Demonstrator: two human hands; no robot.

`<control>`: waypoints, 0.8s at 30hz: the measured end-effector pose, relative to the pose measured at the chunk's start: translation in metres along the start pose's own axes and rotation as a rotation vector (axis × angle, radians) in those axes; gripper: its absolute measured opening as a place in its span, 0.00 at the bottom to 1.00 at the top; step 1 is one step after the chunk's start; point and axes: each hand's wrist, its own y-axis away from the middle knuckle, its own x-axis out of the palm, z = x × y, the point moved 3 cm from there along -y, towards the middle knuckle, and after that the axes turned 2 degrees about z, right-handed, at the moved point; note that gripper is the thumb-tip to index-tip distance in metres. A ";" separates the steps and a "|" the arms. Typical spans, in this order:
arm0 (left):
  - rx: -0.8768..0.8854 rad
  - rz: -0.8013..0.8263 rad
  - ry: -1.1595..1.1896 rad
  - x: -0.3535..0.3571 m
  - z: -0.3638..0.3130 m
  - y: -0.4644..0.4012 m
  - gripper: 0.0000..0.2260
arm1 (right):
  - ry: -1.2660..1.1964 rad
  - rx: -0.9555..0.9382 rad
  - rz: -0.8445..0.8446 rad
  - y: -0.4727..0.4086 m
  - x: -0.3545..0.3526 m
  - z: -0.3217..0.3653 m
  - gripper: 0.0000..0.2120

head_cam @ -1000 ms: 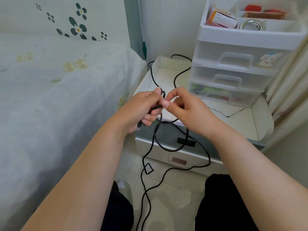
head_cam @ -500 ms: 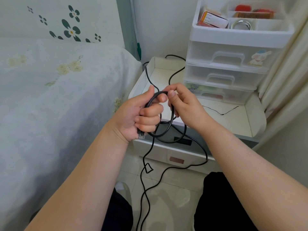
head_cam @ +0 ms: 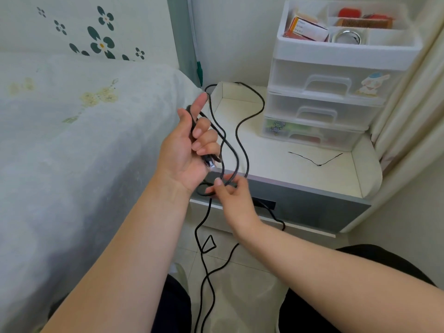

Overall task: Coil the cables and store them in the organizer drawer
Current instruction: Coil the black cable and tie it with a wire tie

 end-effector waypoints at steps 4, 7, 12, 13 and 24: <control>0.063 -0.008 -0.059 0.001 -0.005 -0.002 0.18 | -0.021 0.016 0.062 0.015 0.013 -0.002 0.05; 0.132 -0.027 -0.323 0.003 -0.009 0.001 0.17 | -0.012 0.157 0.035 0.013 0.011 0.010 0.08; 0.211 -0.092 -0.954 0.010 -0.002 0.004 0.16 | 0.386 0.154 0.146 0.006 -0.003 0.040 0.09; 0.227 -0.082 -1.138 0.010 0.002 0.004 0.15 | 0.444 0.137 0.178 0.007 -0.007 0.045 0.09; 0.241 0.187 -2.011 0.011 0.040 0.010 0.12 | 0.719 0.115 0.458 0.017 -0.032 0.083 0.15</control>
